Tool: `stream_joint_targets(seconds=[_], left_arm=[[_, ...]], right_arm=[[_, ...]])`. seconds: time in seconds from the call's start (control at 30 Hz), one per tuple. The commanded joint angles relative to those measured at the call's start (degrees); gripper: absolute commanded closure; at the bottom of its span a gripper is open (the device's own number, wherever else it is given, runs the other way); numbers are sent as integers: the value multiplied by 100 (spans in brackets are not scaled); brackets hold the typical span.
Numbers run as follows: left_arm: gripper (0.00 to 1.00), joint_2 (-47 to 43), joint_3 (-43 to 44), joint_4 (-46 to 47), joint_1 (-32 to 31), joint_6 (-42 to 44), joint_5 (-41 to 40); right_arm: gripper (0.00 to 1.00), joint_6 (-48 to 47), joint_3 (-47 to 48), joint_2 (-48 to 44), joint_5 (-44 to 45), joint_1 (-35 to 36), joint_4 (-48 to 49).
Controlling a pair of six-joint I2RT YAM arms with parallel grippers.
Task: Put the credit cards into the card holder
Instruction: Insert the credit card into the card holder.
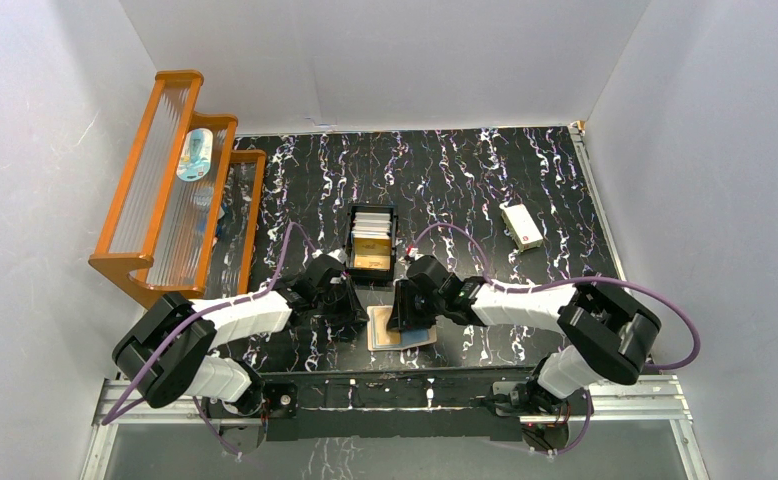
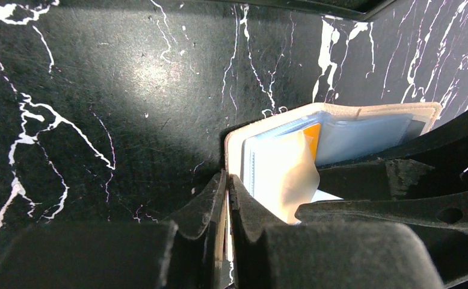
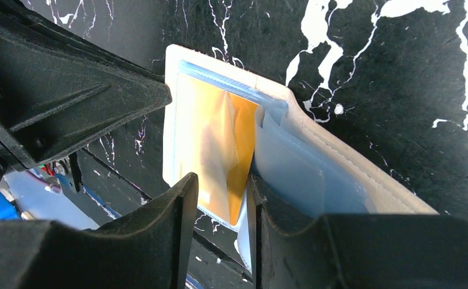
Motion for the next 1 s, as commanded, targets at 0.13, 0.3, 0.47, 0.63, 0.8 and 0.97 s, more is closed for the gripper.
stream_joint_targets(seconds=[0.13,0.3,0.47,0.63,0.8,0.97], left_arm=[[94,-92,-1,-1042,-114,92,-359],[92,-700,181,-1315,-114,66,-518],[89,-888,221,-1264,-113,52,-554],[88,-797,136,-1023,-113,32,-370],[88,-701,125,-869,-113,38,-227],[89,-730,83,-844,-113,48,-254]], right_arm=[[50,-47,277,-334,379,64,-328],[50,-249,216,-827,468,62,-452],[52,-178,51,-939,398,61,-129],[50,-159,40,-619,365,58,166],[48,-110,134,-286,393,57,219],[49,-118,113,-159,518,57,293]])
